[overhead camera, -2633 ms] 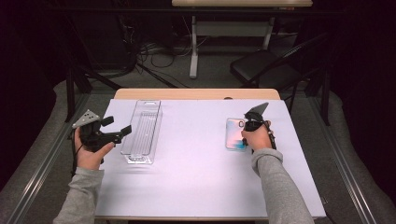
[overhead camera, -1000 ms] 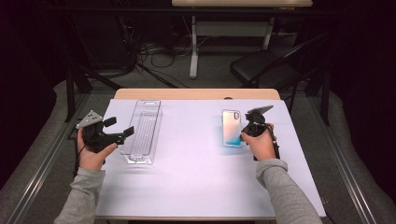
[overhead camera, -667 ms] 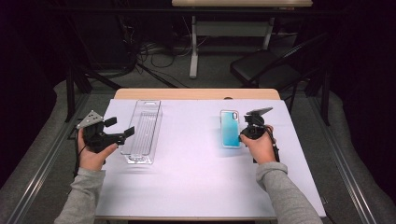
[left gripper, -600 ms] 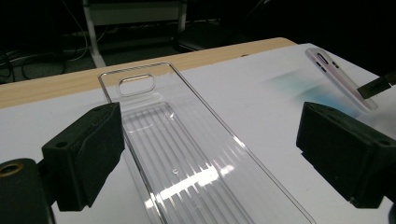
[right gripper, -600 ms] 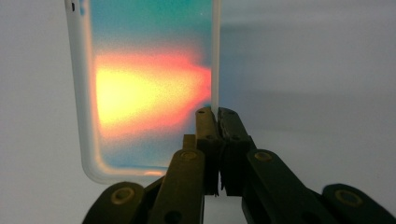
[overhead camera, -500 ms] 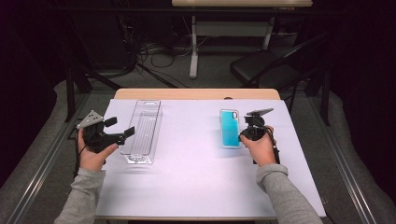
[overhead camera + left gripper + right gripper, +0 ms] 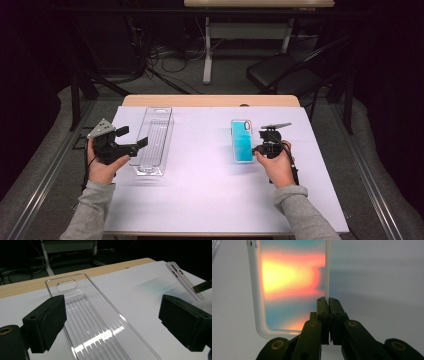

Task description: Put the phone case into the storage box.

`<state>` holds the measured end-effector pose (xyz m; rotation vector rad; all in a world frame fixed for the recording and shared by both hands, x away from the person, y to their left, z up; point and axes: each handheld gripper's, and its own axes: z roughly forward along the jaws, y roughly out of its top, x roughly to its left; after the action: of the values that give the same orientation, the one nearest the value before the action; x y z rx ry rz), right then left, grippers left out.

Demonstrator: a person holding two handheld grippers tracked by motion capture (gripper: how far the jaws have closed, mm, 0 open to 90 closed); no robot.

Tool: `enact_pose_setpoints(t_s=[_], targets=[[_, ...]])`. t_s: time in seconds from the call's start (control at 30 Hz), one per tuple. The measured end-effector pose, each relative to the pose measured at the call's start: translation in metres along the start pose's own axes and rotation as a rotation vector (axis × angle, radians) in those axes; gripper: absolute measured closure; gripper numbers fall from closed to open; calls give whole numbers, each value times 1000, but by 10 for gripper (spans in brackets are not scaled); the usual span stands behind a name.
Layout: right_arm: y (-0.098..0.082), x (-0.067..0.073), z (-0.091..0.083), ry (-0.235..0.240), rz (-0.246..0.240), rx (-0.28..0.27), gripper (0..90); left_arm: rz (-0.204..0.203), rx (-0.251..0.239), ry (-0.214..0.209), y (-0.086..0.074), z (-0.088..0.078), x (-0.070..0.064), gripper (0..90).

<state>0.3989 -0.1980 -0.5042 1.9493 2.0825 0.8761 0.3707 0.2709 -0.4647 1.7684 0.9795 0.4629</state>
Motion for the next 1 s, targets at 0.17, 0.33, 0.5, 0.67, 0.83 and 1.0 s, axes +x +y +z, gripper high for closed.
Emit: enact_pose_setpoints(t_s=[0.17,0.33,0.5,0.67,0.83,1.0], targets=[[-9,10,-1,27,-27,-5,882,31,18,-19,1,5,-10,80],[-16,19,-3,46,-48,-9,882,50,27,-33,3,8,-19,80],[-22,28,-4,67,-76,-26,882,58,33,-47,4,10,-28,97],[-28,37,-6,78,-98,-44,882,56,38,-67,5,12,-36,115],[-33,46,-9,94,-123,-67,882,65,51,-81,6,15,-44,121],[-37,54,-9,107,-144,-87,882,76,60,-96,7,18,-53,134]])
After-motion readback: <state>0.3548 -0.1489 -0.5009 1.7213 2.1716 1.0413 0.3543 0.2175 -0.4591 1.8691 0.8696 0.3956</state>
